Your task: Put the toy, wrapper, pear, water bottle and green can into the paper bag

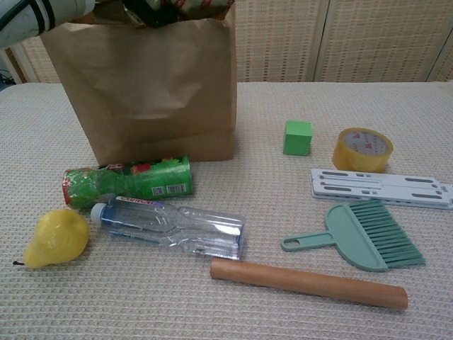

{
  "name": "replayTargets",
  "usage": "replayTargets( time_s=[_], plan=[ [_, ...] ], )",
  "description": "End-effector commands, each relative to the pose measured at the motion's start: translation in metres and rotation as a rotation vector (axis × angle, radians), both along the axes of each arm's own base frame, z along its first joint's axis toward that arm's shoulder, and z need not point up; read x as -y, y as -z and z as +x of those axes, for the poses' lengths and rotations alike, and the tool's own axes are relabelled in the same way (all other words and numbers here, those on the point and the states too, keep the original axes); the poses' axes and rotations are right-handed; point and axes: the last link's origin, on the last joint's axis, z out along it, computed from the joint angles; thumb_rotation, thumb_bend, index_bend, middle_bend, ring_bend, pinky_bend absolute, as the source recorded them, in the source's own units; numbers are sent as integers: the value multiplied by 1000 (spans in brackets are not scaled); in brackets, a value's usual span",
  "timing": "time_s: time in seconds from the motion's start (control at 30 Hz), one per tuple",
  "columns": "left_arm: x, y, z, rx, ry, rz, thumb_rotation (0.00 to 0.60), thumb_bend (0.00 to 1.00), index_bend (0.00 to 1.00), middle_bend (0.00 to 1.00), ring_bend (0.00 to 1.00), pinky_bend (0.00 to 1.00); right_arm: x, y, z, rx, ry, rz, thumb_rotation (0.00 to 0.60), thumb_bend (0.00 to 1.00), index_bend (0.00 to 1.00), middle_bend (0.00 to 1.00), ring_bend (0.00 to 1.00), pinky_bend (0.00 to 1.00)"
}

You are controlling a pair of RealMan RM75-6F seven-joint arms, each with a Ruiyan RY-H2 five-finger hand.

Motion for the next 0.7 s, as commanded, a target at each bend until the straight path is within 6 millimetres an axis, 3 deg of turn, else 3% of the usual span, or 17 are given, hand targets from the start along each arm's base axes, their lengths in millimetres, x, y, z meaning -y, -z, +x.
replayTargets(
  time_s=[0.03, 0.17, 0.43, 0.7],
  plan=[
    [1, 5, 5, 24, -23, -11, 600, 367, 114, 77, 69, 293, 0, 0, 0, -2, 1, 2, 600, 54, 0, 0, 0, 0],
    [2, 3, 11, 61, -31, 1, 600, 361, 7, 0, 0, 198, 1, 0, 0, -2, 2, 0, 600, 54, 0, 0, 0, 0],
    [6, -13, 10, 157, -42, 60, 600, 363, 15, 0, 0, 162, 0, -1, 1, 3, -4, -5, 600, 54, 0, 0, 0, 0],
    [34, -69, -15, 370, -92, 88, 600, 382, 29, 0, 0, 170, -3, -1, 2, 7, -13, 2, 600, 54, 0, 0, 0, 0]
  ],
)
